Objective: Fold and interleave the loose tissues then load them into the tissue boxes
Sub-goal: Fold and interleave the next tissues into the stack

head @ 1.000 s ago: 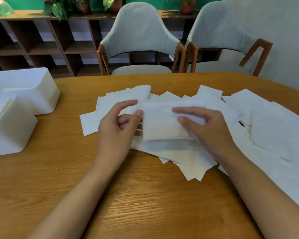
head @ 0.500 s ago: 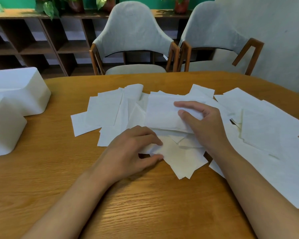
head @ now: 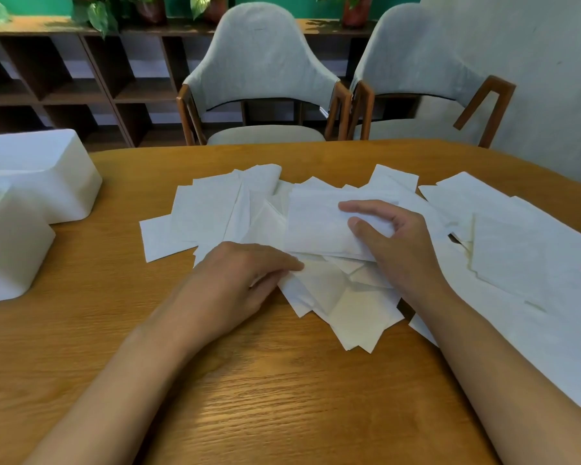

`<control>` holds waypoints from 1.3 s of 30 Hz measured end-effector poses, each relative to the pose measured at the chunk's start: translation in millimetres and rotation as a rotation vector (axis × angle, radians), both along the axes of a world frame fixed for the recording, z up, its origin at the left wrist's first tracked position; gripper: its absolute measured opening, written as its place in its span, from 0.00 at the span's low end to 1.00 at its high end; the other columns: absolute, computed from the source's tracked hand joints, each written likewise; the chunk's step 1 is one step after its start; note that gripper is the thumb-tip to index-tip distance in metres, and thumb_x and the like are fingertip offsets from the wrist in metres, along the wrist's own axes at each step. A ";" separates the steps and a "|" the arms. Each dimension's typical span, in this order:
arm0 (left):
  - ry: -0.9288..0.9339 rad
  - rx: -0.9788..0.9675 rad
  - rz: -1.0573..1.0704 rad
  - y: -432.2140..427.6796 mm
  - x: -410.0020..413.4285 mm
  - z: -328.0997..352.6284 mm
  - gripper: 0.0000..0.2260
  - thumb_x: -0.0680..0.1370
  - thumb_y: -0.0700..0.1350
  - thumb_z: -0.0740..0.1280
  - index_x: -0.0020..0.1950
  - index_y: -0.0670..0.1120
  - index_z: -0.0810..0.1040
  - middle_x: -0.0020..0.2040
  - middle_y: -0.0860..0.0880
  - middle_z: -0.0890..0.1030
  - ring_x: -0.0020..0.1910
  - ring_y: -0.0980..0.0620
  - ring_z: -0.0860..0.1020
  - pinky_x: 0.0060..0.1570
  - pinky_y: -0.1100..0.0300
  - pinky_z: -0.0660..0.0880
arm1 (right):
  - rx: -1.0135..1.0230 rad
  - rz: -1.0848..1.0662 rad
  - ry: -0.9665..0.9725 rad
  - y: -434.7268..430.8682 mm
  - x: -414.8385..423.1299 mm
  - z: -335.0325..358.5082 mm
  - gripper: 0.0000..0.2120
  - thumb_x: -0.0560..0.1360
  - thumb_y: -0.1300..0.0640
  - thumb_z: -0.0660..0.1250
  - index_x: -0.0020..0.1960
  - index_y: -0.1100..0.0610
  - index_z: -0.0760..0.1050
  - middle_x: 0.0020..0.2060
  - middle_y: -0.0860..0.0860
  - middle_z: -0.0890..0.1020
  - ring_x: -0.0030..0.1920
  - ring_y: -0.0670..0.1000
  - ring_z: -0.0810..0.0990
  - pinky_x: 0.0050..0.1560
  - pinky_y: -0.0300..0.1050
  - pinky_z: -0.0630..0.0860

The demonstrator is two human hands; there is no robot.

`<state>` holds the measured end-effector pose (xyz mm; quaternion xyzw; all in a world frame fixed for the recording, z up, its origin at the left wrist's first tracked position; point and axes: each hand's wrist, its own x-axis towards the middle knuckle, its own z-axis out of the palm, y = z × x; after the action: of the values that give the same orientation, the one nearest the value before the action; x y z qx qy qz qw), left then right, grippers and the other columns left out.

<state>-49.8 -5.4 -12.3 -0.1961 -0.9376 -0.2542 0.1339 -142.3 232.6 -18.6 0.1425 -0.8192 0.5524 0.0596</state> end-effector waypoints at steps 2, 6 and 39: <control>0.075 -0.054 0.010 4.6 0.4 -3.7 0.17 0.77 0.40 0.75 0.64 0.52 0.84 0.60 0.56 0.85 0.57 0.56 0.82 0.53 0.61 0.79 | -0.005 -0.005 0.008 0.0 0.6 0.7 0.11 0.80 0.57 0.68 0.56 0.44 0.84 0.56 0.32 0.82 0.59 0.30 0.73 0.53 0.16 0.64; 0.173 -0.103 0.025 16.3 -5.6 -20.0 0.20 0.72 0.35 0.77 0.62 0.48 0.85 0.56 0.48 0.83 0.53 0.45 0.82 0.45 0.52 0.82 | -0.007 -0.004 0.017 -1.5 2.1 2.2 0.12 0.80 0.57 0.68 0.56 0.42 0.83 0.54 0.30 0.80 0.58 0.28 0.73 0.54 0.17 0.65; -0.245 1.126 0.402 13.6 1.9 19.6 0.06 0.79 0.40 0.72 0.53 0.48 0.88 0.45 0.49 0.88 0.41 0.52 0.86 0.37 0.59 0.82 | -0.192 0.286 -0.158 -11.0 17.9 12.3 0.03 0.76 0.46 0.72 0.48 0.41 0.84 0.45 0.36 0.85 0.51 0.38 0.81 0.47 0.34 0.77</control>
<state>-47.9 8.2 7.4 0.1162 -0.6863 -0.7013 0.1535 -124.3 221.6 -6.3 0.2072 -0.7362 0.6403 -0.0707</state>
